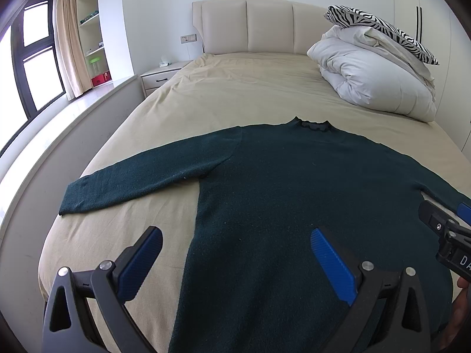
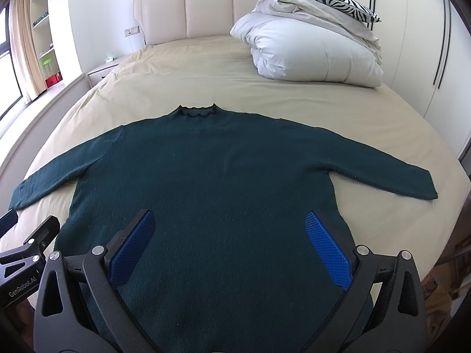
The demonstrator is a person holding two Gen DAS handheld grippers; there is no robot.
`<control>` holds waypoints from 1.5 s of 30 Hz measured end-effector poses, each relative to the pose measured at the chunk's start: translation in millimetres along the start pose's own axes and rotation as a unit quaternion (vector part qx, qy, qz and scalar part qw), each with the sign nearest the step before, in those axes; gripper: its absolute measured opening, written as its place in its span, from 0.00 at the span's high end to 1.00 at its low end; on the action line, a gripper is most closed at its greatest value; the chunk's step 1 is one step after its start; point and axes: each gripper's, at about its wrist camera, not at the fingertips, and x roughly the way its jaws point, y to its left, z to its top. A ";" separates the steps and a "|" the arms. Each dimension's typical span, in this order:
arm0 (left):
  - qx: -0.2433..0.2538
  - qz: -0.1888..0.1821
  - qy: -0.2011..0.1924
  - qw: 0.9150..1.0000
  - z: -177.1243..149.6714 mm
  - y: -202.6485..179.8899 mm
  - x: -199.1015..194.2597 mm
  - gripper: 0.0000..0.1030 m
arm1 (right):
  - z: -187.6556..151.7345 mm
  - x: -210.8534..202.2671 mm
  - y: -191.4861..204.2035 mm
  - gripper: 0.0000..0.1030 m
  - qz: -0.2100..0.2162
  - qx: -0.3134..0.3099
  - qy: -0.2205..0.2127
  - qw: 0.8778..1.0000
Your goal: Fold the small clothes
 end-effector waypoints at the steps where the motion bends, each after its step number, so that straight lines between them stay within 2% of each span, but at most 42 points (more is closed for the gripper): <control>1: 0.000 0.000 0.000 1.000 -0.1 0.1 0.1 0.00 | 0.0 0.0 -0.2 0.00 0.001 0.000 0.000 1.000; 45: -0.001 -0.002 -0.001 1.000 0.6 2.2 -0.5 0.00 | -11.8 4.7 10.7 0.00 0.001 -0.006 0.006 1.000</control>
